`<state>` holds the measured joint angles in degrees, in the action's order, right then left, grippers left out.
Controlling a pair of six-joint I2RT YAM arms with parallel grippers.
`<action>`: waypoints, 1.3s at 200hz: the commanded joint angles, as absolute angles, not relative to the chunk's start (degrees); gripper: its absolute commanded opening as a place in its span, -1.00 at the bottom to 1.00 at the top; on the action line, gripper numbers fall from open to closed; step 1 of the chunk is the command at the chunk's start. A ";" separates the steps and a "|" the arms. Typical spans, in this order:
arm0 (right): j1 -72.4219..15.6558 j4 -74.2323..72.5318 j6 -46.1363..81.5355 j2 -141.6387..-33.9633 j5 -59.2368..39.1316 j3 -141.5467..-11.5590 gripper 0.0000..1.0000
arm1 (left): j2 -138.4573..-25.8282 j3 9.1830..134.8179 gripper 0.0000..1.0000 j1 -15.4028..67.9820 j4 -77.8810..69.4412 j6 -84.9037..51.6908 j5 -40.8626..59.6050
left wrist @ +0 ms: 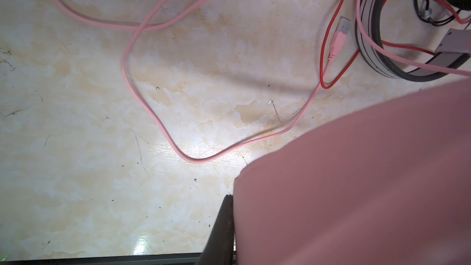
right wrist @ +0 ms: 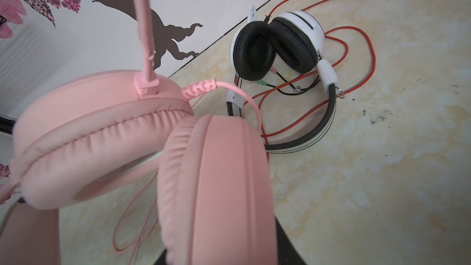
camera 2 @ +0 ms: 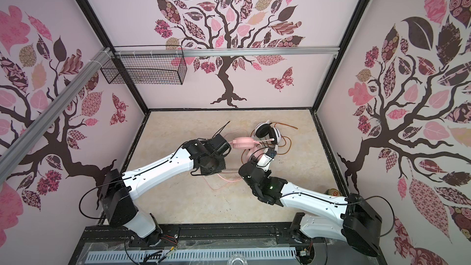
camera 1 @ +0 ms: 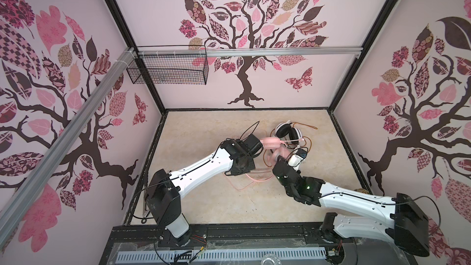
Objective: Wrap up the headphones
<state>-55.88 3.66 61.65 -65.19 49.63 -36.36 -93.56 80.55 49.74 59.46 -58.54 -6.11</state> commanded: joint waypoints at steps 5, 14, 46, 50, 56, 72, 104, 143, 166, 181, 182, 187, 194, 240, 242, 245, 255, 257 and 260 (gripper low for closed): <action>-56.26 2.18 54.73 -62.82 51.86 -39.40 -0.04 | -91.69 79.14 -1.00 48.62 58.69 -54.37 -7.34; -56.26 1.36 48.82 -61.92 50.65 -39.68 0.25 | -91.25 79.01 -1.00 48.16 59.02 -53.06 -7.56; -56.16 1.79 29.36 -52.84 40.51 -39.53 0.70 | -87.20 75.45 -1.00 43.82 58.92 -46.11 -5.05; -56.16 2.77 27.77 -51.20 38.42 -39.67 0.71 | -86.49 74.67 -1.00 42.80 58.94 -45.12 -4.30; -56.19 4.70 25.97 -48.62 35.58 -40.15 0.72 | -85.48 73.58 -1.00 41.03 59.47 -44.02 -3.13; -56.16 11.77 24.59 -43.00 29.71 -42.03 0.80 | -83.77 70.70 -1.00 35.94 60.19 -39.76 1.15; -56.12 24.19 26.05 -35.64 26.19 -44.56 0.81 | -82.92 65.93 -1.00 27.98 58.06 -30.26 11.49; -56.07 28.15 29.20 -27.31 26.93 -40.13 0.81 | -88.40 69.60 -0.90 25.25 61.55 -20.31 12.30; -56.11 28.18 30.85 -23.79 25.83 -35.62 0.81 | -94.41 72.92 -0.89 25.29 63.23 -16.56 8.87; -56.09 27.90 31.90 -22.12 25.02 -32.29 0.81 | -98.31 74.34 -0.89 25.31 62.59 -15.19 7.90; -56.08 27.88 31.94 -21.96 24.99 -32.05 0.81 | -98.55 74.53 -0.89 25.31 62.58 -15.15 7.82; -56.14 27.94 32.25 -21.44 24.73 -31.17 0.81 | -100.00 75.41 -0.90 25.31 62.81 -15.02 7.20; -56.12 28.10 32.64 -20.65 24.38 -30.03 0.81 | -101.67 76.63 -0.91 25.39 63.03 -15.03 7.20; -56.16 25.88 32.22 -18.21 21.80 -27.24 0.83 | -106.78 78.64 -0.69 25.99 61.82 -15.90 4.24; -56.21 25.85 32.16 -18.31 21.80 -27.24 0.83 | -106.92 78.59 -0.67 25.99 61.64 -15.91 4.22; -56.21 25.84 32.06 -18.47 21.75 -27.25 0.85 | -107.11 78.39 -0.64 26.00 61.43 -16.01 4.11; -56.16 25.67 31.86 -18.97 21.47 -27.25 0.86 | -107.63 77.60 -0.58 26.02 60.65 -16.23 3.63; -56.16 25.60 31.89 -19.00 21.41 -27.25 0.86 | -107.74 77.54 -0.56 25.97 60.54 -16.19 3.55; -56.16 25.58 31.83 -19.09 21.30 -27.17 0.86 | -107.92 77.27 -0.54 25.97 60.36 -16.18 3.45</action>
